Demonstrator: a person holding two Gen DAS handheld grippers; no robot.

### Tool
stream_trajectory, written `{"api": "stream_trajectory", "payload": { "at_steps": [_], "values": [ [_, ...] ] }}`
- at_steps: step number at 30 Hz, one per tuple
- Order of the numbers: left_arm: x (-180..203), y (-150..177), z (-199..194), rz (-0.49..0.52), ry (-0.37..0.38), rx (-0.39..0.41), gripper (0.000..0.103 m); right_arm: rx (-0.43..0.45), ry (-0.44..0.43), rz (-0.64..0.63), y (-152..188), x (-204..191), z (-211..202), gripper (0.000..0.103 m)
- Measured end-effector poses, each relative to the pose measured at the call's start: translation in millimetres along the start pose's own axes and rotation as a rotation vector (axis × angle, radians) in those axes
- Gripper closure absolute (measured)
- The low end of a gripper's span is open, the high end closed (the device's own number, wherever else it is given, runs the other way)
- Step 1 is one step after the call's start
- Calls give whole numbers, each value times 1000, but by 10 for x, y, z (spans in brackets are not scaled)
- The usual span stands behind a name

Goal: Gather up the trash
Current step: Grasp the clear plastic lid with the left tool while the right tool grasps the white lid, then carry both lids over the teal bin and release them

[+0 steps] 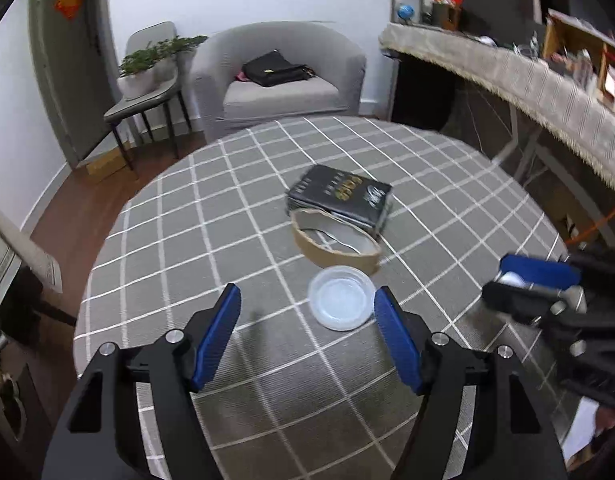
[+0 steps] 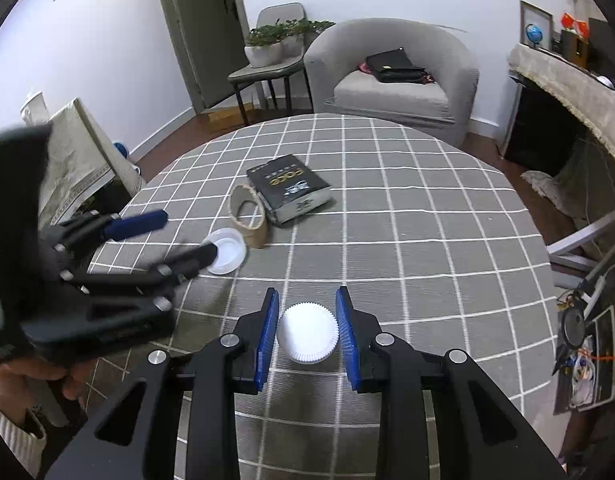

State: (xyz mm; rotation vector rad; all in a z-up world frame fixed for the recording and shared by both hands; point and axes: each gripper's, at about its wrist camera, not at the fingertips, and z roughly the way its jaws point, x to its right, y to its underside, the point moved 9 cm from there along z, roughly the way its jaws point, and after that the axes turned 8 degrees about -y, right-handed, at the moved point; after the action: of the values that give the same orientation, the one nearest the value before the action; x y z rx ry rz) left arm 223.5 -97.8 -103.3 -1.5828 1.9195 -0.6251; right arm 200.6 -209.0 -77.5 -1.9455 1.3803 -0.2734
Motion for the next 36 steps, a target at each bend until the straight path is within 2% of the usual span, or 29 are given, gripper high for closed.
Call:
{"api": "stream_trajectory", "payload": {
  "at_steps": [4,7,9,13,23,36],
  "values": [
    [81,36,136,8,3,-40,33,-3,1,2,7,23,-4,74],
    [73,0,146,-20,21,-32,37,-7,-1,4,29,33,-8,74],
    [84,-3,169,-15,19,-42,49,-9,-1,5,40,36,-14,74],
    [137,-15,191,-16,37,-53,60,-12,-2,4,50,32,-33,74],
    [52,-21,113,-47,53,-40,61,-20,-9,-11,22,-89,13,74],
    [-475,33,-103,-125,-2,-25,61,-33,-40,-56,-105,-462,174,74]
  ]
}}
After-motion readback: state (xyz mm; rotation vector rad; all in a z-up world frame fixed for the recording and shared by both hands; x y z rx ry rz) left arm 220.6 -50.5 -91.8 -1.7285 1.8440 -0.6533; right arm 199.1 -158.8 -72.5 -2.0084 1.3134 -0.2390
